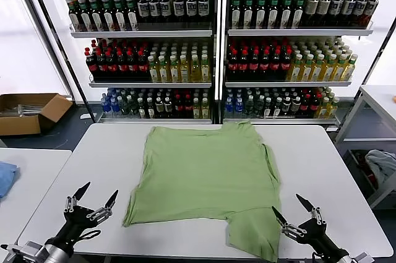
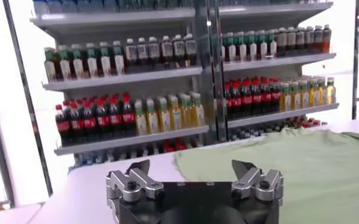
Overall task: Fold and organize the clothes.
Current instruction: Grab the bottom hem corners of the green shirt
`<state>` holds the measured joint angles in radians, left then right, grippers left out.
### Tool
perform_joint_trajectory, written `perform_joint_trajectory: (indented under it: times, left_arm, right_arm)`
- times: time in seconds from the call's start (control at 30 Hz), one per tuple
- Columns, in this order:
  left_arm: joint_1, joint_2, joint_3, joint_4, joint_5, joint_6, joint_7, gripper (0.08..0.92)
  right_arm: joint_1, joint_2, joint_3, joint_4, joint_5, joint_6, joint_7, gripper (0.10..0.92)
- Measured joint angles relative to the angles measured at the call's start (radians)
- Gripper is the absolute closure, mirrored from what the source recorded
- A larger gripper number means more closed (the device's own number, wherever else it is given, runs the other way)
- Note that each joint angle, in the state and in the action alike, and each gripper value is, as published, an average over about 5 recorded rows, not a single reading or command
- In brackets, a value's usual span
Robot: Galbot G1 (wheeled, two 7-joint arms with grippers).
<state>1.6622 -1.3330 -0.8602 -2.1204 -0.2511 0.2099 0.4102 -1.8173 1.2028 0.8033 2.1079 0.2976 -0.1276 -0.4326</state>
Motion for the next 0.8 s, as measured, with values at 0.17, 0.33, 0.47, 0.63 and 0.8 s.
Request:
perform_joint_trajectory:
  times: [0.17,0.33,0.47,0.63,0.8]
  left_arm:
    - [0.001,0.022,0.045,0.002,0.003,0.062,-0.028,0.177]
    - [-0.008,0.038,0.097,0.018,0.001,0.134,-0.059,0.177]
    - [-0.023,0.048,0.130,0.040,-0.007,0.176,-0.085,0.177]
    - [-0.047,0.055,0.163,0.078,-0.020,0.214,-0.118,0.177]
    - [-0.056,0.058,0.186,0.101,-0.025,0.239,-0.138,0.204]
  right_arm:
    - [-0.026,-0.009,-0.020,0.016,-0.013,-0.040,0.028,0.203]
    - [-0.038,-0.008,-0.050,0.019,-0.030,-0.074,0.052,0.203]
    - [-0.046,0.000,-0.075,0.020,-0.042,-0.091,0.064,0.203]
    - [-0.060,0.011,-0.102,0.024,-0.051,-0.105,0.080,0.220]
    - [-0.069,0.021,-0.121,0.021,-0.057,-0.108,0.097,0.336]
